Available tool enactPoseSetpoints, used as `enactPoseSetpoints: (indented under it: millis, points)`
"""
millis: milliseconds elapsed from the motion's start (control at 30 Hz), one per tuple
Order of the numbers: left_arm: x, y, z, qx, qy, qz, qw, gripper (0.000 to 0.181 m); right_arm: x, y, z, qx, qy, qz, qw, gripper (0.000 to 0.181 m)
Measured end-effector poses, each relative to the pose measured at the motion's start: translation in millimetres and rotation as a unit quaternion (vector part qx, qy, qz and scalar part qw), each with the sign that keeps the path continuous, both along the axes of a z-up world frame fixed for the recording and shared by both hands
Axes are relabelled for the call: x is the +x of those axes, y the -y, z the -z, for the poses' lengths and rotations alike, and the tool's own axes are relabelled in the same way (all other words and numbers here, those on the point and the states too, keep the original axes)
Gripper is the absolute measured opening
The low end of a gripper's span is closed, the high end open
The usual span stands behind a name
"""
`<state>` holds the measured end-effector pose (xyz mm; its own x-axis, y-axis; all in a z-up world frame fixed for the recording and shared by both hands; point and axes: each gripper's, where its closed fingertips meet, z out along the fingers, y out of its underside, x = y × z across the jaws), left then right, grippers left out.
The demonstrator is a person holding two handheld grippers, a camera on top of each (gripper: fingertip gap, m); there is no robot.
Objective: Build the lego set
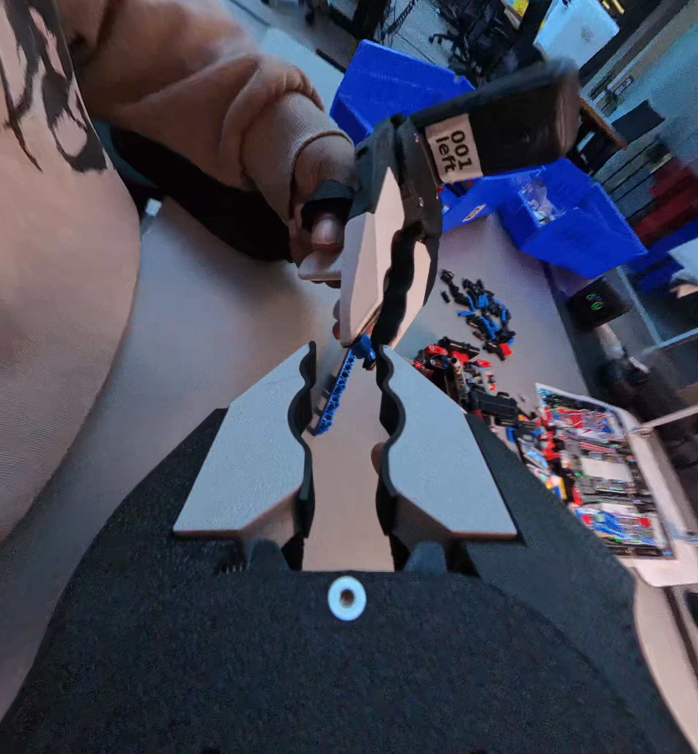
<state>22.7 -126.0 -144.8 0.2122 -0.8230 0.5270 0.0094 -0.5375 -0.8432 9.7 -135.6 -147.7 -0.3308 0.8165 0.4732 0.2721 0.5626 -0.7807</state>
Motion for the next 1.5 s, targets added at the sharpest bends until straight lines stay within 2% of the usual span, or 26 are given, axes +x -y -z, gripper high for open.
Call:
enactPoseSetpoints:
  millis: [100, 200, 300, 400, 467, 567, 633, 700, 867, 1033, 1200, 1500]
  points:
    - [4, 4, 0, -0.018, 0.007, 0.014, 1.000, 0.016, -7, 2, -2, 0.109, -0.020, -0.003, 0.994, 0.011]
    - [1, 3, -3, -0.027, 0.025, 0.009, 0.999, 0.016, -9, 0, -5, 0.118, -0.028, -0.005, 0.993, 0.009]
    - [-3, 2, -14, -0.006, 0.056, 0.011, 0.998, 0.018, -10, 2, -12, -0.020, -0.041, -0.003, 0.999, 0.007]
    - [-13, 7, -34, -0.002, 0.116, 0.026, 0.993, 0.021, -10, 1, -28, -0.189, -0.081, 0.005, 0.979, 0.007]
    - [-16, 6, -36, 0.009, 0.122, 0.018, 0.992, 0.021, -11, -1, -41, -0.292, -0.114, 0.007, 0.950, 0.006]
    - [-12, 3, -31, 0.038, 0.093, -0.005, 0.995, 0.021, -11, -9, -54, -0.442, -0.148, 0.009, 0.885, 0.005]
    - [-8, -1, -31, 0.067, 0.070, -0.026, 0.995, 0.018, -13, -15, -58, -0.500, -0.165, 0.015, 0.850, 0.005]
    - [-7, -5, -34, 0.091, 0.059, -0.048, 0.993, 0.013, -15, -17, -56, -0.533, -0.165, 0.017, 0.830, 0.005]
    - [-11, -8, -36, 0.102, 0.049, -0.066, 0.991, 0.005, -18, -18, -50, -0.550, -0.156, 0.017, 0.820, 0.004]
    - [-12, -8, -29, 0.078, 0.034, -0.063, 0.994, 0.003, -18, -19, -41, -0.504, -0.117, 0.029, 0.855, 0.004]
    - [-15, -9, -34, 0.032, 0.074, -0.056, 0.995, 0.002, -14, -17, -43, -0.465, -0.075, 0.021, 0.882, 0.014]
    - [-15, -8, -39, -0.020, 0.119, -0.042, 0.992, 0.002, -18, -16, -46, -0.476, -0.038, 0.020, 0.879, 0.012]
